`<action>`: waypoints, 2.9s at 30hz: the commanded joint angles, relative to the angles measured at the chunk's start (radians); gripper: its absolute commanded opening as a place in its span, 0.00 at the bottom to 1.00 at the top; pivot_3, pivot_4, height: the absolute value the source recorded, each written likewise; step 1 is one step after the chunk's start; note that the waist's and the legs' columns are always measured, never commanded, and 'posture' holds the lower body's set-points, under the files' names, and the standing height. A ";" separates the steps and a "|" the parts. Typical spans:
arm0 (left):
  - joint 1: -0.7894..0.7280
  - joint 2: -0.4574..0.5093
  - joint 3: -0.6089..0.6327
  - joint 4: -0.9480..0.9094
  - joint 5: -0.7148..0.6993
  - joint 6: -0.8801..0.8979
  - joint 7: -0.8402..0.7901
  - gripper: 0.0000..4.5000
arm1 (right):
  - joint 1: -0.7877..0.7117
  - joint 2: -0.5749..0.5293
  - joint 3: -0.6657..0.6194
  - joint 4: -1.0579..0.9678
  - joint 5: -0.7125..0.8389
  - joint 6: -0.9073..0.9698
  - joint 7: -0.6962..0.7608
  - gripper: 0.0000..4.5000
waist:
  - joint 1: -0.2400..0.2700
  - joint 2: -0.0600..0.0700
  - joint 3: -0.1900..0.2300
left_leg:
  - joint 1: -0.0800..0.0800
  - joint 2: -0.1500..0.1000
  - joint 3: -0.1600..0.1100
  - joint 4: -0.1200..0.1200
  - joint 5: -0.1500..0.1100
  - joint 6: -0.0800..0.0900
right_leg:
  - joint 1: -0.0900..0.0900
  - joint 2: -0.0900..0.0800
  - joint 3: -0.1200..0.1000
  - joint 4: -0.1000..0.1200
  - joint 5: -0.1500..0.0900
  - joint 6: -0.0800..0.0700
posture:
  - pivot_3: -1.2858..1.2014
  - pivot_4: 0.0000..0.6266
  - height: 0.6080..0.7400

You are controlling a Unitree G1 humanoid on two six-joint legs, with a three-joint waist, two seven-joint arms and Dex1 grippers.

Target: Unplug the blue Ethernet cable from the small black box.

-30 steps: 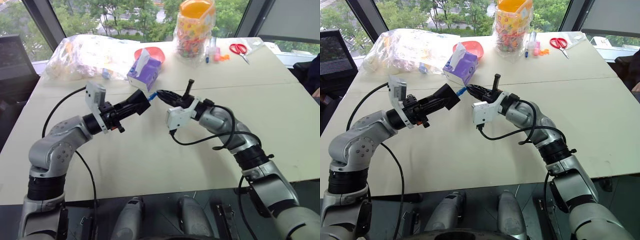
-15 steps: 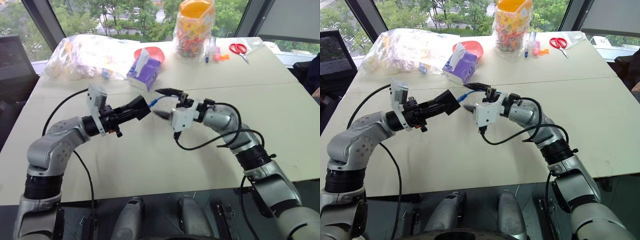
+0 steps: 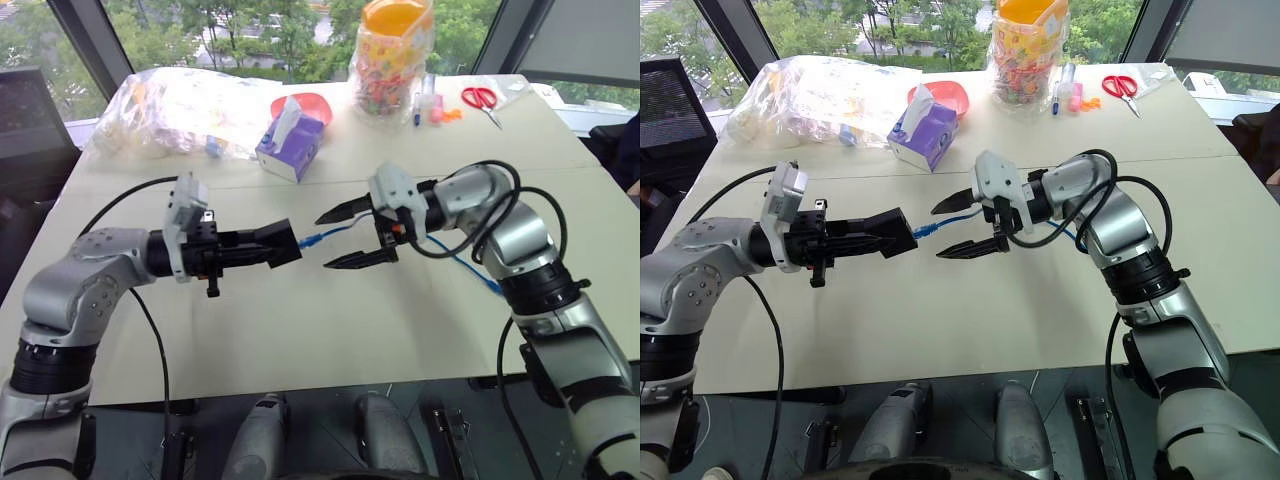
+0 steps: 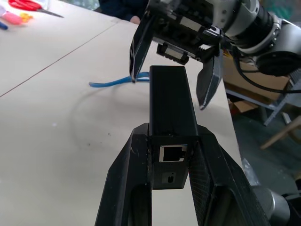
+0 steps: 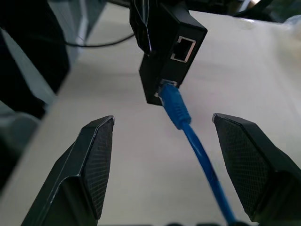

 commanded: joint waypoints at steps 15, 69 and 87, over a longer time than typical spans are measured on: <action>0.008 -0.012 0.017 -0.071 -0.035 -0.003 0.010 0.11 | -0.082 0.036 -0.017 0.031 0.077 0.293 0.055 0.49 | -0.001 0.000 0.000 | -0.001 0.000 0.000 0.000 0.000 0.000 | -0.001 0.000 0.000 0.000 0.000 0.001 | 0.52 0.24 0.90; 0.075 0.029 0.039 -0.114 -0.049 -0.024 -0.010 0.11 | -0.101 0.014 -0.054 0.302 -0.086 0.150 0.032 0.00 | -0.001 0.000 0.000 | -0.002 0.000 0.001 0.000 0.000 0.000 | -0.002 0.000 0.000 0.000 0.000 0.001 | 0.52 0.24 0.90; 0.021 -0.197 -0.089 0.150 0.312 -0.359 0.178 0.11 | -0.173 0.153 -0.219 0.991 -0.385 -0.372 -0.787 0.00 | -0.004 -0.001 0.001 | -0.005 -0.001 0.001 -0.001 0.000 -0.001 | -0.005 0.000 0.000 0.000 0.003 0.004 | 0.52 0.24 0.90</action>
